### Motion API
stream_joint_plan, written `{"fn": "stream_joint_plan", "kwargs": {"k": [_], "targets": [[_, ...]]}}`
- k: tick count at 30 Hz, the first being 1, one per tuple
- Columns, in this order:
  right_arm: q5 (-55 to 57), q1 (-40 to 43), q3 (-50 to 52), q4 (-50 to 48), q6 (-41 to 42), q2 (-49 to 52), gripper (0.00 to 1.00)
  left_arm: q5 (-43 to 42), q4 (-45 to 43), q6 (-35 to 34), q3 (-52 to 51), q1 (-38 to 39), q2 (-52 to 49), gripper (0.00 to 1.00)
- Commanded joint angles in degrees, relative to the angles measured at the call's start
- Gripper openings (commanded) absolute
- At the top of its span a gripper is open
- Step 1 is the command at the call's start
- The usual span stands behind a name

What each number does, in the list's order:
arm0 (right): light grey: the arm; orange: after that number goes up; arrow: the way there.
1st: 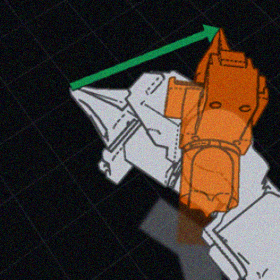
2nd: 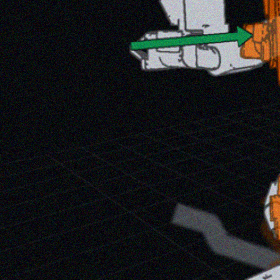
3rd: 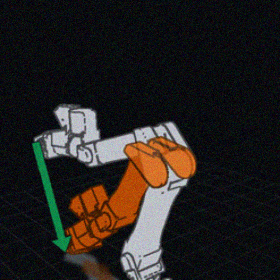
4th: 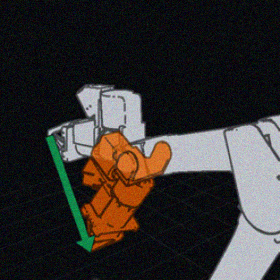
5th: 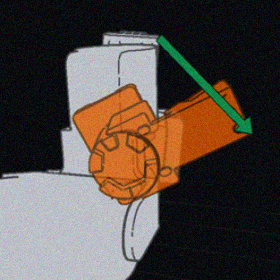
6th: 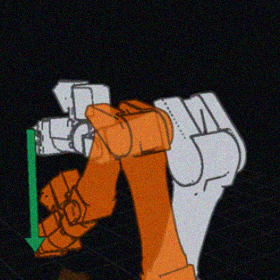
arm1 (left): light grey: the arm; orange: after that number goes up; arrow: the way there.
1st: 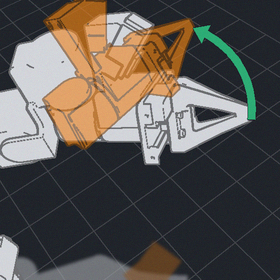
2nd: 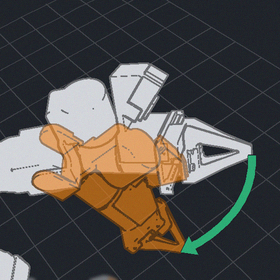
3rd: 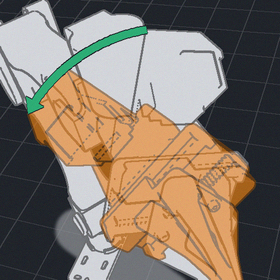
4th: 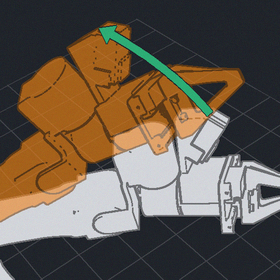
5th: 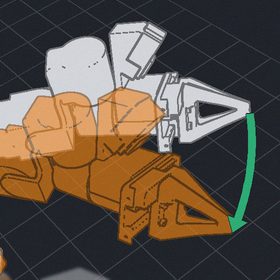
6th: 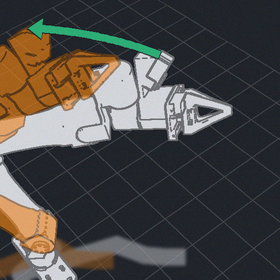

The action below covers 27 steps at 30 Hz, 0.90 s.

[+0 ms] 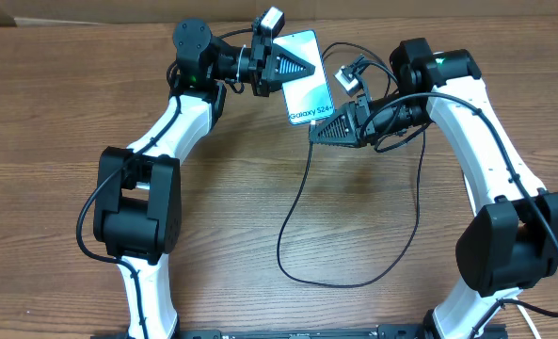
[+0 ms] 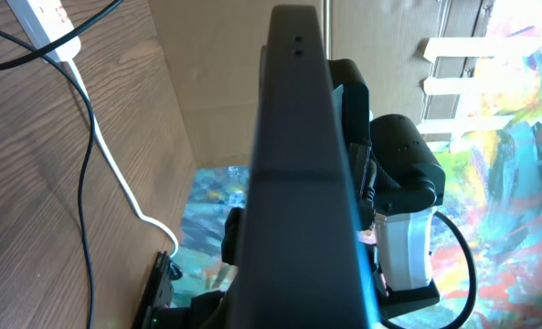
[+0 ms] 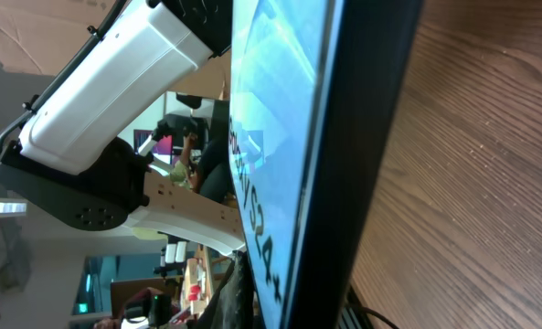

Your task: Plug charger to phone and switch on socket

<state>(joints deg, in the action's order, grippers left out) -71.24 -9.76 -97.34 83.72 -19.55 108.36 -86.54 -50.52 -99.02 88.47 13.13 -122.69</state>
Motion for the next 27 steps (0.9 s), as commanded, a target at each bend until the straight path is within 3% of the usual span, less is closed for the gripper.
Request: {"fn": "stream_joint_plan", "kwargs": {"k": [1, 27], "targets": [[0.0, 2.3, -1.4, -0.2, -0.2, -1.5, 0.03, -4.0, -0.3, -0.2, 1.7, 1.3, 0.4, 0.04], [1.1, 4.1, -1.4, 0.2, -0.4, -1.5, 0.03, -4.0, -0.3, -0.2, 1.7, 1.3, 0.4, 0.04]]}}
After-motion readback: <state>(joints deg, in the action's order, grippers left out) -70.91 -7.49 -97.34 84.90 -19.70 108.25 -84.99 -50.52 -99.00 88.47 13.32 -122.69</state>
